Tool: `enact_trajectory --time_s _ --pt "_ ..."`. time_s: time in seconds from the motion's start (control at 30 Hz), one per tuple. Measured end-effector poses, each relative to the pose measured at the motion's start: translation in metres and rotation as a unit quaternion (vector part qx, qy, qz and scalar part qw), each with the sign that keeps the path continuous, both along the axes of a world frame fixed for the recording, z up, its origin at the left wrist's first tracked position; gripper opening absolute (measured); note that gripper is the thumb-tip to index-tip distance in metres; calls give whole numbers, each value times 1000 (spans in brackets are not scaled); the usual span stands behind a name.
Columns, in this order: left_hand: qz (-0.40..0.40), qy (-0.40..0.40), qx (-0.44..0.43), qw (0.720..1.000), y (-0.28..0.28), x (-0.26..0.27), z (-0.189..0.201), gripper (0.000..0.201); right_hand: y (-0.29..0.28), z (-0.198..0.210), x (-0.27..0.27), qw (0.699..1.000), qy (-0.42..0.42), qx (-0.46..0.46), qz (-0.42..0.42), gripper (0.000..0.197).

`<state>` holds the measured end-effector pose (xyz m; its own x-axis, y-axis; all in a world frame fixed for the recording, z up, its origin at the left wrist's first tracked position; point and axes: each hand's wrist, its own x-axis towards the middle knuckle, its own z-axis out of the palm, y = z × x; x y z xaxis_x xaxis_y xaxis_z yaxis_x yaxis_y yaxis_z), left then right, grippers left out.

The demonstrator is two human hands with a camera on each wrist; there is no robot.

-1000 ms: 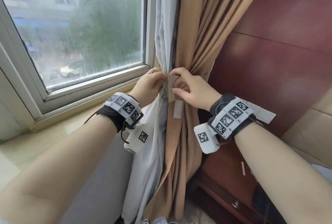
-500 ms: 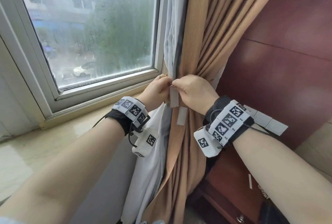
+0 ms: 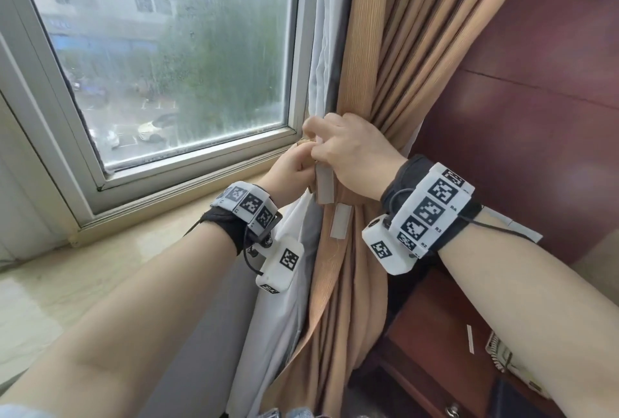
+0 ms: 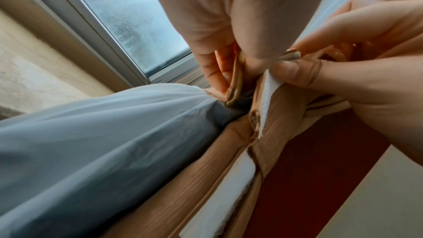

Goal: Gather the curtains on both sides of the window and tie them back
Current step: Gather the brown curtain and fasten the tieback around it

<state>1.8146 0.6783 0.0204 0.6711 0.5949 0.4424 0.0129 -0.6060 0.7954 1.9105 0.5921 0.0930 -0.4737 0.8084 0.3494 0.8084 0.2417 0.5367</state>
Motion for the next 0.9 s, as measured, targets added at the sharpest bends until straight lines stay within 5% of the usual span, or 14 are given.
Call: enact_trajectory --time_s 0.1,0.2,0.3,0.43,0.53,0.67,0.77,0.9 --pt "15 -21 -33 999 -5 0 1 32 1 8 1 991 9 -111 -77 28" --pt "39 -45 -63 996 -3 -6 -6 24 -1 13 1 985 6 -113 -132 28" --pt "60 -73 -94 991 0 -16 -6 41 0 18 0 977 -17 -108 -182 25" --pt "119 -43 40 991 -1 -21 14 48 15 23 -9 969 -6 -110 -222 17" --pt "179 -19 106 978 -6 -20 17 39 29 28 -11 955 72 -121 -262 17" --pt "218 -62 46 973 -10 -14 9 10 38 42 -6 904 267 -200 -267 18" --pt "218 -77 59 971 -13 -9 7 31 40 44 -5 877 327 -222 -271 8" --pt "238 -11 130 962 -16 -6 5 38 45 43 -4 843 389 -218 -300 23"
